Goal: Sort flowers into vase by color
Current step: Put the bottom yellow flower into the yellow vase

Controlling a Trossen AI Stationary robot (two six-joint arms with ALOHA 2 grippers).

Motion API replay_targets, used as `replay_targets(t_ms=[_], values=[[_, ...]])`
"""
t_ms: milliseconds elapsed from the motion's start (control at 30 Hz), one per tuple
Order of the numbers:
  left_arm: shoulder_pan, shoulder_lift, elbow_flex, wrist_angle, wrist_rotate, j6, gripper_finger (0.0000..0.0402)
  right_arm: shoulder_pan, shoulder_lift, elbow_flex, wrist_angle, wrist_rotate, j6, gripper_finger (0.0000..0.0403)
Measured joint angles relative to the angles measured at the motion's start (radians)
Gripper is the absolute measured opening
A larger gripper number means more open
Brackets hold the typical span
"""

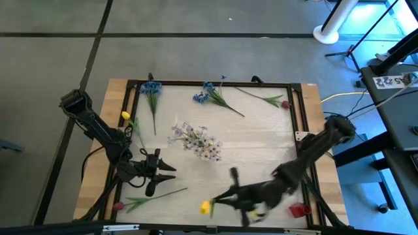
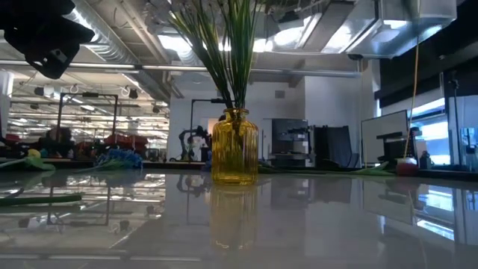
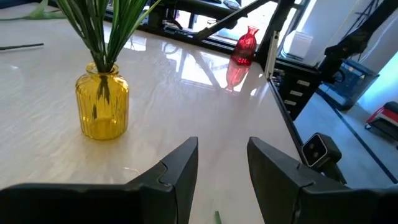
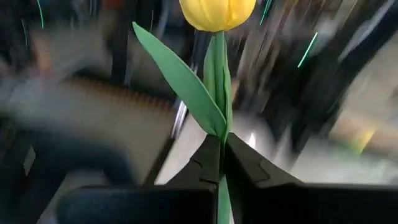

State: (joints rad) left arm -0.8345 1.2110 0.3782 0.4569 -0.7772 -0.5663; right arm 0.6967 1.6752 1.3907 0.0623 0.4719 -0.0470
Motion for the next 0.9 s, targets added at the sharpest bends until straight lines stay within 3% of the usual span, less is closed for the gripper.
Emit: replay_targets(t_ms=[133,233,367,467,600,900], values=[[-0.005,0.000,0.000,-0.013,0.007,0.006,0.0135,0.030,-0.116,0.005,0.165,0.174,-0.279,0.0004],[-0.001,-0.025,0.002,-0.080,0.057,0.000,0.0135,0.022,-0.180,0.001,0.178,0.299,-0.422,0.0005],[0.015,-0.112,0.091,-0.406,0.072,-0.080,0.0135,-0.059,-0.282,-0.060,0.184,0.338,-0.453,0.0003],[0.040,-0.149,0.181,-0.705,0.076,-0.182,0.0135,-0.164,-0.350,-0.168,0.190,0.275,-0.371,0.0003],[0.076,-0.154,0.263,-0.999,0.142,-0.330,0.0135,-0.323,-0.402,-0.365,0.356,0.083,-0.266,0.0002],[0.129,-0.153,0.246,-1.299,0.343,-0.744,0.0135,-0.527,-0.387,-0.702,0.914,-0.246,-0.108,0.0001]])
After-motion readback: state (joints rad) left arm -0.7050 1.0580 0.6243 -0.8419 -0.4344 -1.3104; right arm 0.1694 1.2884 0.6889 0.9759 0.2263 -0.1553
